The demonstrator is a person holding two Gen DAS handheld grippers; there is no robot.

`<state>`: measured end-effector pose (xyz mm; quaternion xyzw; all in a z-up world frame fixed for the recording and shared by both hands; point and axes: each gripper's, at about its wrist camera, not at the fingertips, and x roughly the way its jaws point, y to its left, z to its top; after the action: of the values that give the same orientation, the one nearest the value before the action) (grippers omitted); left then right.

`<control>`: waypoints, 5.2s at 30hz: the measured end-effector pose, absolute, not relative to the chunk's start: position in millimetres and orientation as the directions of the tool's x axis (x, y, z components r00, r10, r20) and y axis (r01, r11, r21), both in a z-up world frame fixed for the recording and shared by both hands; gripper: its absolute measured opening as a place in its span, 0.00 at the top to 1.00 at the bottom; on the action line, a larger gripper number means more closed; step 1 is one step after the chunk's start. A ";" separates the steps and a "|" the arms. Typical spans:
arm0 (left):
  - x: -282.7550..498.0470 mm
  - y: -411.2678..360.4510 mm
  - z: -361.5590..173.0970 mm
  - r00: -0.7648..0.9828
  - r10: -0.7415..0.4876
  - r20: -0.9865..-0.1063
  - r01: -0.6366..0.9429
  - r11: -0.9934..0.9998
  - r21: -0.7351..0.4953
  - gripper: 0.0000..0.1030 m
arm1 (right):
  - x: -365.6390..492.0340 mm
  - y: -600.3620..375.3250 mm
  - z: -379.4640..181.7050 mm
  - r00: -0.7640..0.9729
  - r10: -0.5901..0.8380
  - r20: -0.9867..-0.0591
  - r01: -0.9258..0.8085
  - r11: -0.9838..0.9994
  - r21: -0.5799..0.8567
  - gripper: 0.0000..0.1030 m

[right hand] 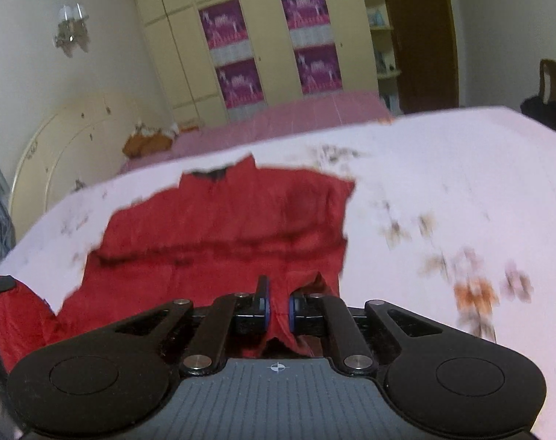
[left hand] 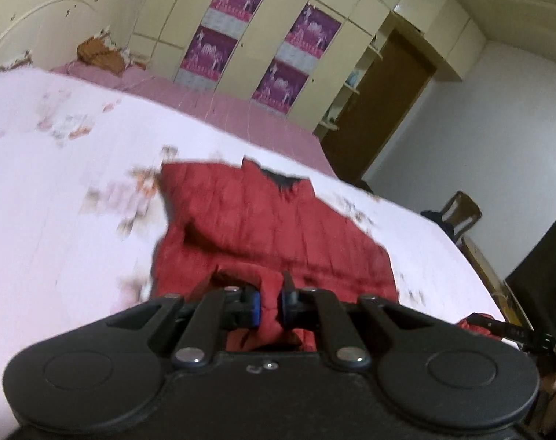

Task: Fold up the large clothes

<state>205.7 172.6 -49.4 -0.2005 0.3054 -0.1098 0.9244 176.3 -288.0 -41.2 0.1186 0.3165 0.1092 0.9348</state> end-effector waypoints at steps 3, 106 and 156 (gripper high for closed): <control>241.2 170.9 -44.1 0.809 -0.301 -0.505 0.070 0.902 -0.426 0.91 | 215.2 -287.6 -36.9 0.792 0.270 -0.548 -0.127 0.950 0.284 0.93; 415.1 59.0 -149.5 0.804 0.082 -0.588 -0.060 0.997 0.057 0.24 | 469.7 -177.3 -192.1 0.777 0.106 -0.621 -0.174 0.983 -0.051 0.48; 363.0 84.9 -129.0 0.697 -0.009 -0.717 -0.065 0.995 -0.076 0.16 | 377.5 -190.4 -163.7 0.715 0.069 -0.696 -0.116 0.993 -0.021 0.48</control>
<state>363.0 84.9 -129.0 -0.0477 0.3887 0.0152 0.9200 377.5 -190.4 -163.7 -0.0314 0.3743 0.0501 0.9254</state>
